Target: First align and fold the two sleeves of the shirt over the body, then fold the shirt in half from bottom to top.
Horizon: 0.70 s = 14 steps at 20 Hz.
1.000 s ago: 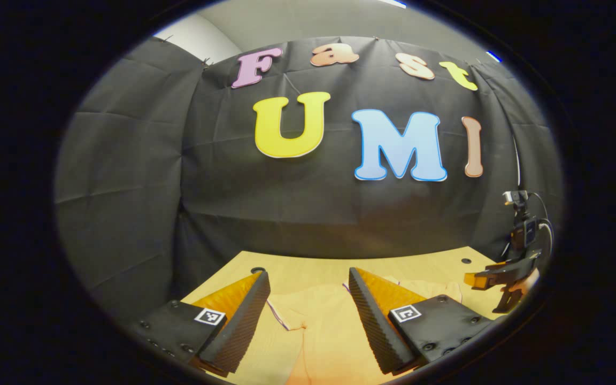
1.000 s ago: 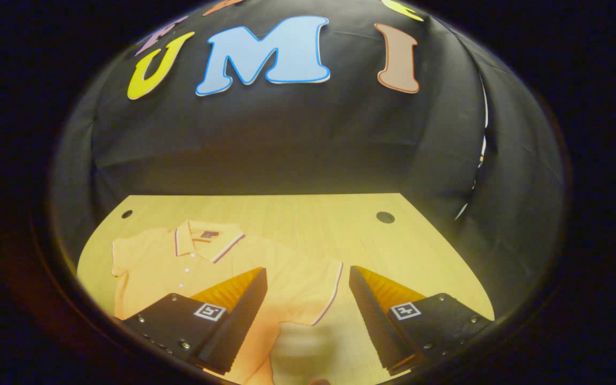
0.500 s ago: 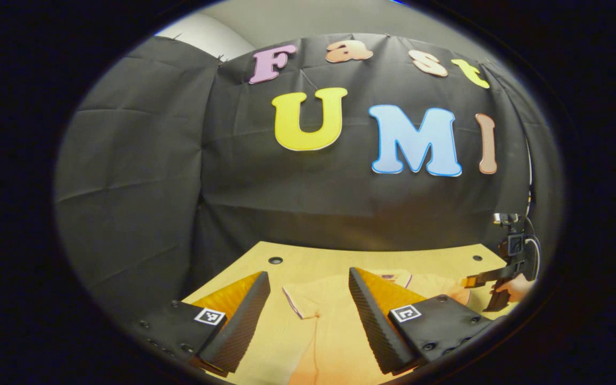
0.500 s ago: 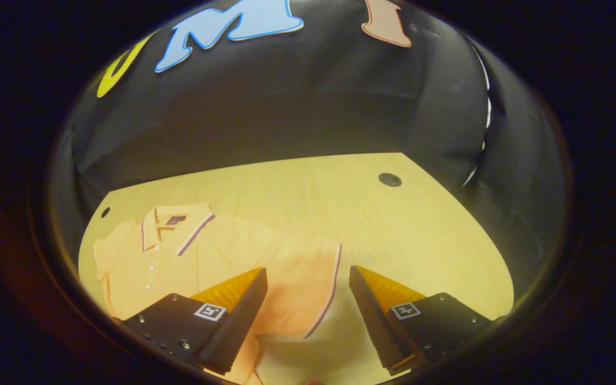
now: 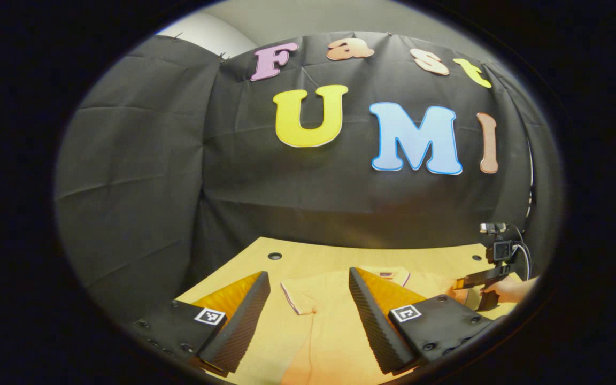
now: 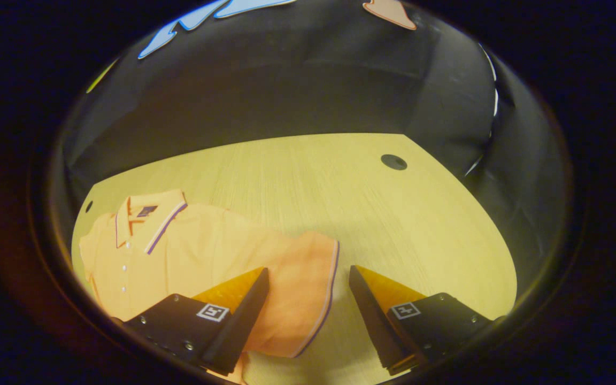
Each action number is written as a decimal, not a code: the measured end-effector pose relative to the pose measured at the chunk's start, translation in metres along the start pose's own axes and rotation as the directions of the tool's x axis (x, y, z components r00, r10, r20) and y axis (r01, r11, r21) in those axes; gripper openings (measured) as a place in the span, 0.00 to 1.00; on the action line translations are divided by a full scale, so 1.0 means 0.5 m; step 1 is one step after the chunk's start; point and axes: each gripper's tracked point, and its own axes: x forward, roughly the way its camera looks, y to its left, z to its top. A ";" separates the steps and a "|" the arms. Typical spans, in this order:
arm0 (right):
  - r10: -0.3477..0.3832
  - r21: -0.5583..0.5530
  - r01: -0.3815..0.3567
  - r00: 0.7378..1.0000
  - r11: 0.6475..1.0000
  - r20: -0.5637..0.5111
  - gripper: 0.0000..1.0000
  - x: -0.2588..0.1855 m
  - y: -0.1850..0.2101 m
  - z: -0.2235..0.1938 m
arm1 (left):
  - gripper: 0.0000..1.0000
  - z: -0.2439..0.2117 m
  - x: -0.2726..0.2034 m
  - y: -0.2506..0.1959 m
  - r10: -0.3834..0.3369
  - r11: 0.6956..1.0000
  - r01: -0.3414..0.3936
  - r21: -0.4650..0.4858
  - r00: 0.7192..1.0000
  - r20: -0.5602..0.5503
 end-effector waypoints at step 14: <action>0.036 -0.001 -0.036 0.999 0.999 0.014 0.04 -0.020 0.025 -0.001 | 0.96 -0.002 -0.017 0.008 0.008 1.000 -0.008 0.004 1.000 -0.005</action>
